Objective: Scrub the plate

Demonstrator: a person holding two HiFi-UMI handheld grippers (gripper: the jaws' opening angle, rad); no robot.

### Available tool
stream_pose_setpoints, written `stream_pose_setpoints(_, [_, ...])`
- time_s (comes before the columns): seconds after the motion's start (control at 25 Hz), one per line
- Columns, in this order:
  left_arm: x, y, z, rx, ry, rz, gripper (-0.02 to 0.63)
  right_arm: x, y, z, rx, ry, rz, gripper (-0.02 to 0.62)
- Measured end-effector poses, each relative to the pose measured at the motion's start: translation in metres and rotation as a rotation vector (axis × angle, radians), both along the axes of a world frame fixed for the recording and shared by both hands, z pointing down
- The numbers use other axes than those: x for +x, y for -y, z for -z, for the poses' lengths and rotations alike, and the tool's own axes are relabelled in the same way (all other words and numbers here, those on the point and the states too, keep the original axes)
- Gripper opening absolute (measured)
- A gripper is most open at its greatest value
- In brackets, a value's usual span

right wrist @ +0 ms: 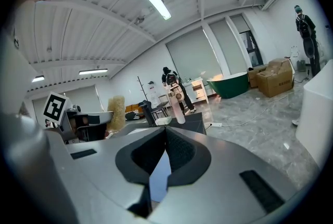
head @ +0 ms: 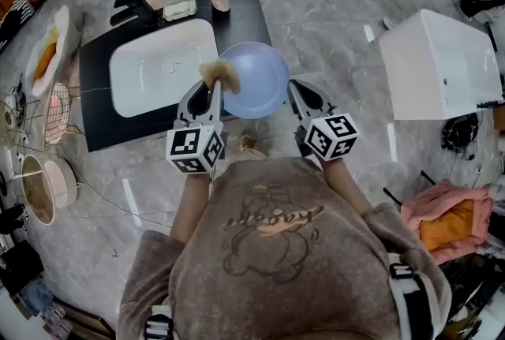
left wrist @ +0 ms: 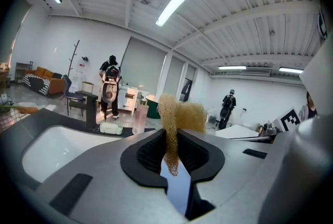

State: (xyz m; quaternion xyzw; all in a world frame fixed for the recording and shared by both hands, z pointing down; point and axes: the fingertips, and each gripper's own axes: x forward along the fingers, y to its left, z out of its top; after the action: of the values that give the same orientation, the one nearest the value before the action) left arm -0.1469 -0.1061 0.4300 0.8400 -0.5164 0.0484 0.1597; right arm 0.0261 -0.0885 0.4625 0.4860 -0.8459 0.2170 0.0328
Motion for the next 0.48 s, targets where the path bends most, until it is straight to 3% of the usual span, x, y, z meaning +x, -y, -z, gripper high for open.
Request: stream_pose_setpoints(0.48, [0.018, 0.025, 0.009, 0.003, 0.019, 0.047, 0.064, 0.023, 0.042, 0.009, 0.013, 0.004, 0.048, 0.0])
